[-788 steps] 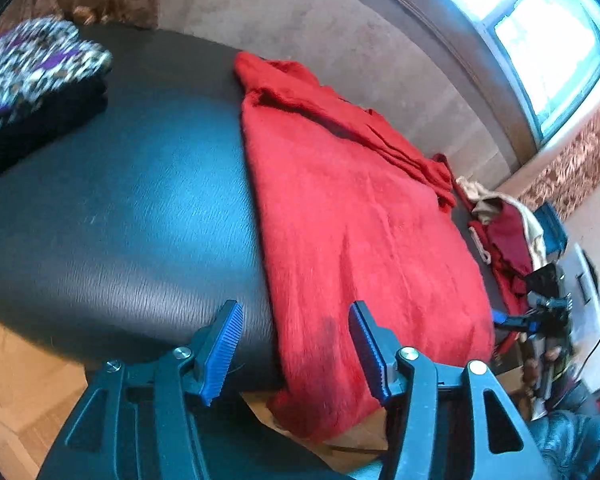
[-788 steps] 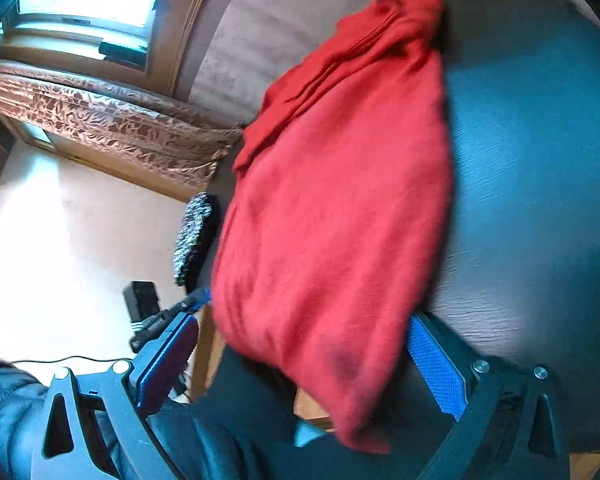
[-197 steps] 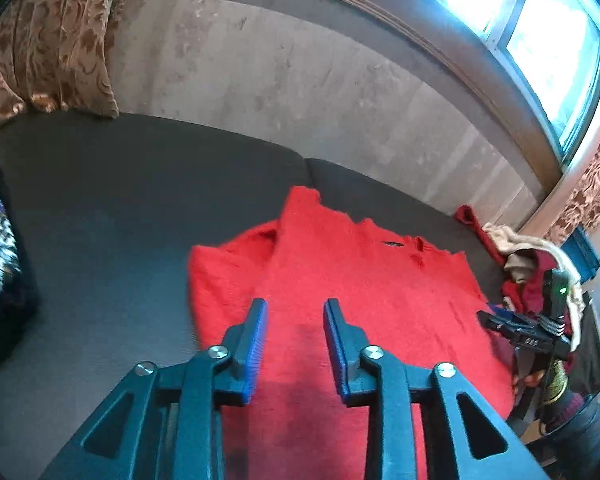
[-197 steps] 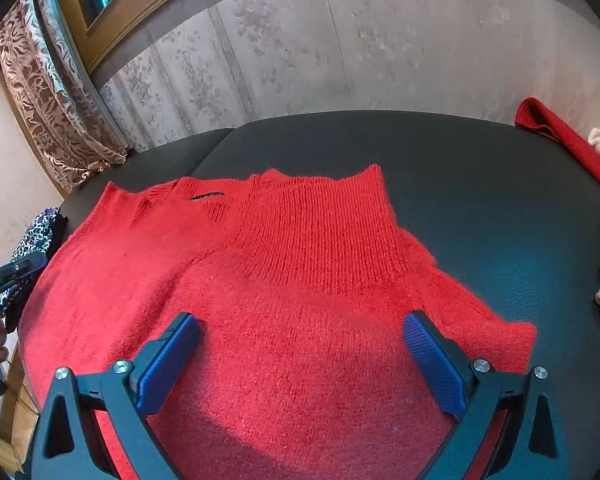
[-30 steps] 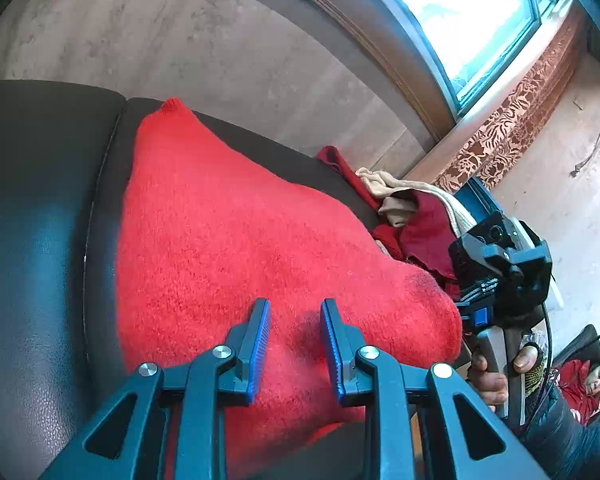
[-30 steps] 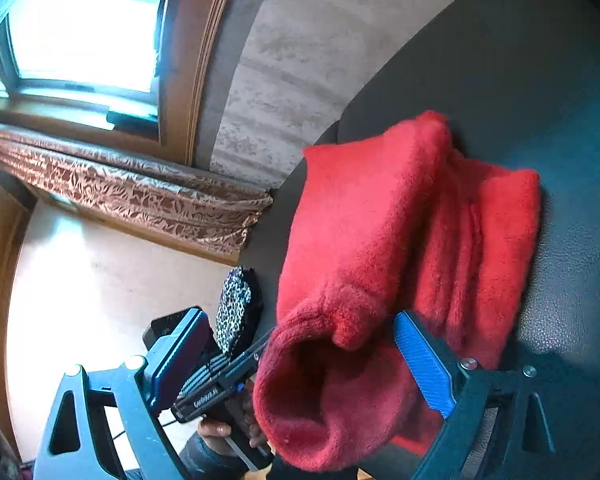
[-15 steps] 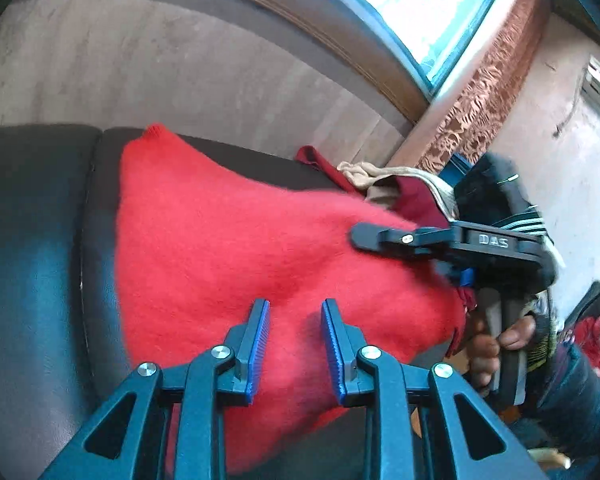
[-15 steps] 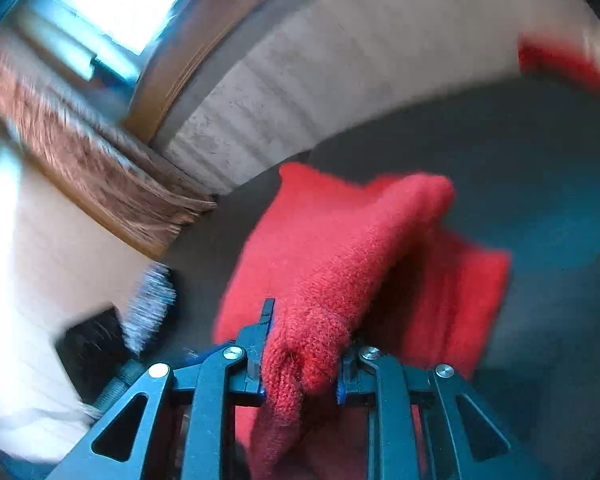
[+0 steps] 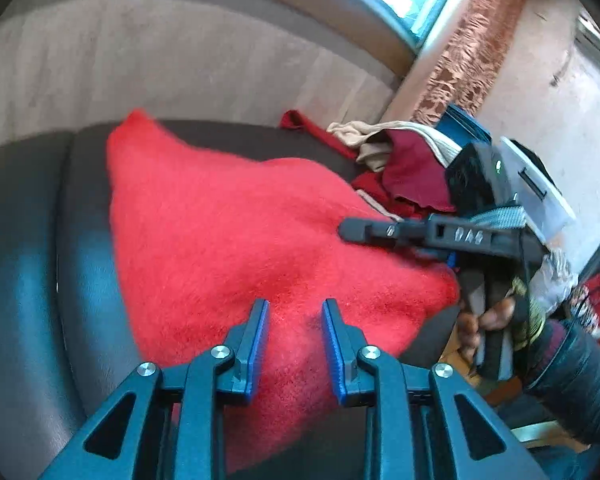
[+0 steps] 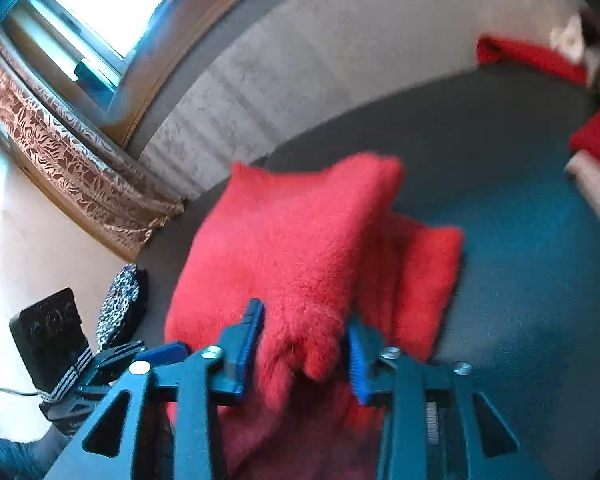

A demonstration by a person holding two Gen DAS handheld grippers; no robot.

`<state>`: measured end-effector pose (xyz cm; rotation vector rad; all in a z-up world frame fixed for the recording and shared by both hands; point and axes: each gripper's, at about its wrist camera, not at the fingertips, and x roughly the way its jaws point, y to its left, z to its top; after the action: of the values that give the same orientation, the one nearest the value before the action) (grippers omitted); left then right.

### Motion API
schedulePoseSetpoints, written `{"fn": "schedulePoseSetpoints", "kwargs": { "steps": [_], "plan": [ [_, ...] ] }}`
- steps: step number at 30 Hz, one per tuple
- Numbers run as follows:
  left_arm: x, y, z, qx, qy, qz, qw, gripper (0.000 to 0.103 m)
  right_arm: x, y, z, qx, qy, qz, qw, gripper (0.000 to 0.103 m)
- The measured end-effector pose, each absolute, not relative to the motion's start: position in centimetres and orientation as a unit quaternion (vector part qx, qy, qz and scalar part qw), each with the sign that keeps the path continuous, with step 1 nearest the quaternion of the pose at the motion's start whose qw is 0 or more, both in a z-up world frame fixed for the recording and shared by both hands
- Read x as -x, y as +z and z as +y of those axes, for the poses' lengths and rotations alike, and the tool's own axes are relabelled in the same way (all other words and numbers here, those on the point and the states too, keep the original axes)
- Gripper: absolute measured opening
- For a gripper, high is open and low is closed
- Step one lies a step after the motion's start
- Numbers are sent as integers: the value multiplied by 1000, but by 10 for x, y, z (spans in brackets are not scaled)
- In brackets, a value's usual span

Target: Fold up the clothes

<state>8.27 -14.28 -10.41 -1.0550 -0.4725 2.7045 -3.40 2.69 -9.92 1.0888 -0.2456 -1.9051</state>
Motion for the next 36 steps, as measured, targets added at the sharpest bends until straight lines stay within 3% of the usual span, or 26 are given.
{"fn": "schedulePoseSetpoints", "kwargs": {
  "steps": [3,6,9,12,15,18,23,27,29,31,36],
  "plan": [
    [-76,-104,-136,357,916,-155,101,27,32,-72,32,-412,-795,-68,440,54],
    [-71,-104,-133,353,916,-159,102,27,31,-41,22,-377,-810,-40,448,57],
    [-65,-106,-129,358,912,-167,109,28,37,-26,3,-364,-788,-63,492,59],
    [-53,-119,-115,378,900,-177,126,29,51,-42,-29,-394,-761,-90,507,62],
    [-52,-136,-102,386,898,-173,120,26,68,-97,-46,-442,-742,-141,484,79],
    [-54,-138,-86,384,910,-120,102,26,65,-128,-40,-400,-773,-136,473,54],
    [-58,-134,-90,379,911,-130,100,27,68,-126,-35,-411,-760,-139,485,53],
    [-78,-114,-104,360,918,-144,86,27,74,-105,-48,-453,-748,-66,480,54],
    [-90,-109,-116,347,925,-146,58,27,72,-87,-63,-464,-750,-4,471,59],
    [-101,-105,-128,334,930,-147,28,28,58,-63,-81,-428,-755,58,493,70],
    [-101,-112,-135,340,929,-147,6,29,21,-36,-150,-365,-722,169,563,71]
  ]
}}
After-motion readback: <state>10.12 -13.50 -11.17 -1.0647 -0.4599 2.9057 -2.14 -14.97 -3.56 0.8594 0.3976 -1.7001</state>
